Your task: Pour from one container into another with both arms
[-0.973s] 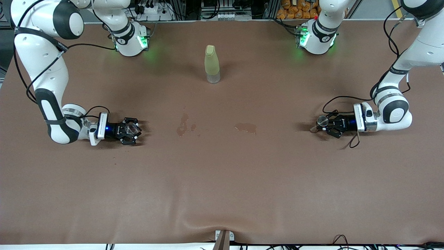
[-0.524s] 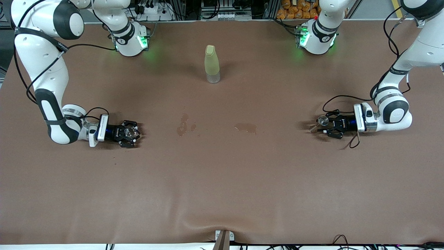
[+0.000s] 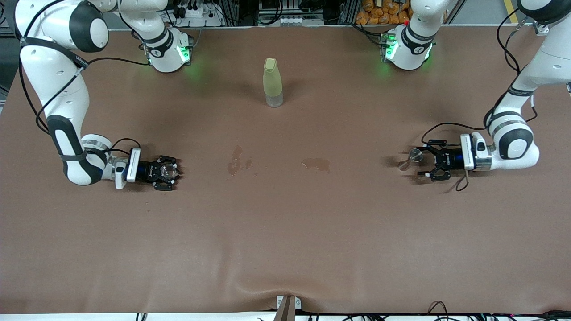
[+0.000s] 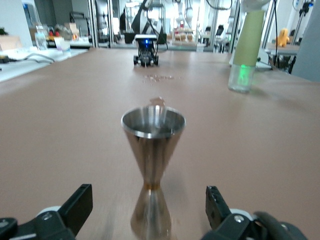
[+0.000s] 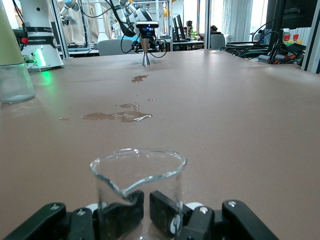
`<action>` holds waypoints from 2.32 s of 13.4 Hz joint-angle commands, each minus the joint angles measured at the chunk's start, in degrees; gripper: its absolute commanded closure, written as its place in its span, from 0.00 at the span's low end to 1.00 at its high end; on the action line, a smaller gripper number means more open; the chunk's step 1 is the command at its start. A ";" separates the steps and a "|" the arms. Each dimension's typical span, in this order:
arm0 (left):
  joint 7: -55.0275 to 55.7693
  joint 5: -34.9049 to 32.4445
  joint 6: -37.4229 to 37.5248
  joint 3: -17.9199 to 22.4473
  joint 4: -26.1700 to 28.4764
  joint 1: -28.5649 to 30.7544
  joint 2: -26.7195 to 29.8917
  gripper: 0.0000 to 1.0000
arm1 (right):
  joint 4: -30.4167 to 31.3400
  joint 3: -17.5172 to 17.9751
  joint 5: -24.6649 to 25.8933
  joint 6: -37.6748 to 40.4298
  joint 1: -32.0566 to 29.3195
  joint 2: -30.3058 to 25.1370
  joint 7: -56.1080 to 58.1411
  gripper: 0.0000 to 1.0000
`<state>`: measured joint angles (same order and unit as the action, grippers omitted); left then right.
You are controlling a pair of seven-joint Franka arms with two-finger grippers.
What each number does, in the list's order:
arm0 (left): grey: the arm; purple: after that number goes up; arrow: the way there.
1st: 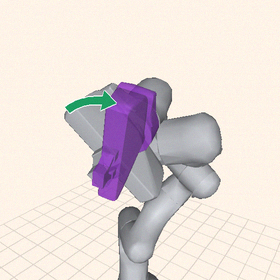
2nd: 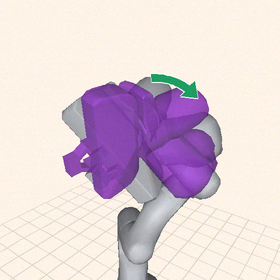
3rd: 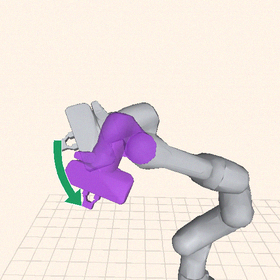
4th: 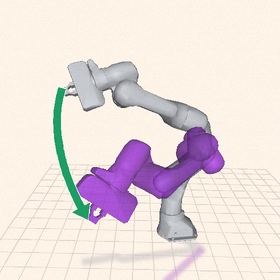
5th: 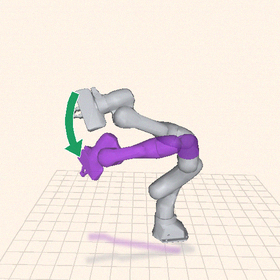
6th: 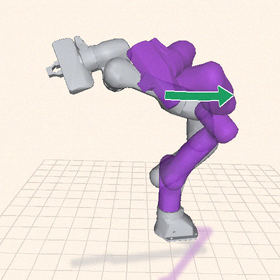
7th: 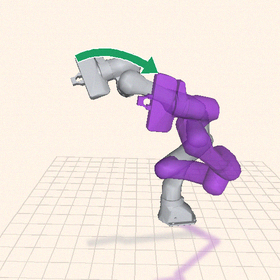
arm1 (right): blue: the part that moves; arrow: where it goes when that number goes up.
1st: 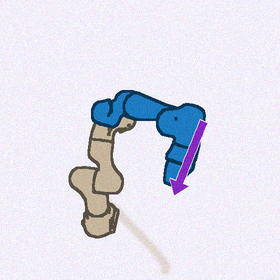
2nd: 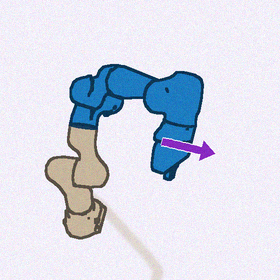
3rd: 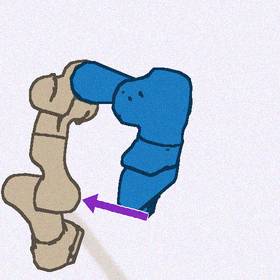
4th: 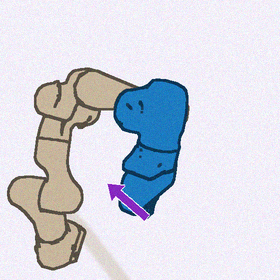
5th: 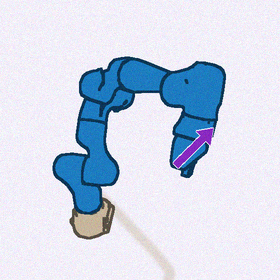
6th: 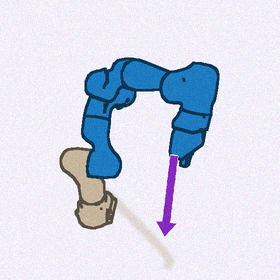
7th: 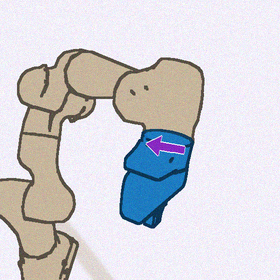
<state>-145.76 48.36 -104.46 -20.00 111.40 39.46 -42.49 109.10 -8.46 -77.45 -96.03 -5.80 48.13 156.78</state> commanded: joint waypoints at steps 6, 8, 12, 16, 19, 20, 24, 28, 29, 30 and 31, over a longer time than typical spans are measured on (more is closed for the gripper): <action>38.97 -16.86 5.74 1.10 -5.12 2.73 11.72 0.00 | -0.73 -4.70 1.33 0.76 1.40 -1.80 2.92 0.00; 57.77 -20.65 11.70 0.93 -9.94 2.64 12.26 0.00 | -1.17 -6.91 2.12 0.67 2.20 -2.95 2.57 0.00; 89.81 -27.07 20.60 -2.66 -19.44 2.12 13.13 0.00 | -1.17 -11.91 7.21 0.41 4.04 -7.42 -15.66 0.00; 106.59 -36.29 20.61 -10.13 -24.55 2.03 18.13 0.00 | -1.00 -14.91 16.69 0.32 5.01 -16.98 -43.33 0.00; 118.92 -43.59 20.61 -17.68 -26.76 2.03 21.47 0.00 | -1.17 -15.18 27.23 -0.73 5.10 -25.69 -65.82 0.00; 122.00 -44.83 20.61 -19.27 -26.84 2.03 22.79 0.00 | -1.17 -15.18 30.74 -2.39 5.54 -28.58 -73.21 0.00; 135.70 -48.52 20.52 -22.97 -28.15 2.03 24.21 0.00 | -3.97 -13.69 45.41 -3.11 7.21 -37.47 -102.57 0.00; 147.14 -51.96 19.82 -25.35 -29.30 1.94 26.14 0.00 | -5.66 -8.69 57.73 -2.84 7.47 -44.33 -123.69 0.00; 148.82 -52.31 19.82 -25.52 -29.31 1.85 26.58 0.00 | -6.01 -7.20 60.63 -2.84 7.47 -45.56 -127.91 0.00; 149.88 -52.31 19.12 -25.87 -29.22 1.85 26.93 0.00 | -6.44 -5.96 62.66 -2.76 7.47 -46.88 -131.95 0.00; 151.28 -52.31 17.81 -25.97 -29.22 1.85 27.28 0.00 | -6.97 -4.38 63.81 -2.23 7.30 -47.94 -135.91 0.00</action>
<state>2.78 -2.60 -85.05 -45.51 81.79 41.05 -17.03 102.27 -14.91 -17.14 -98.53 1.27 2.92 27.97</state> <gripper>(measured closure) 0.000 0.000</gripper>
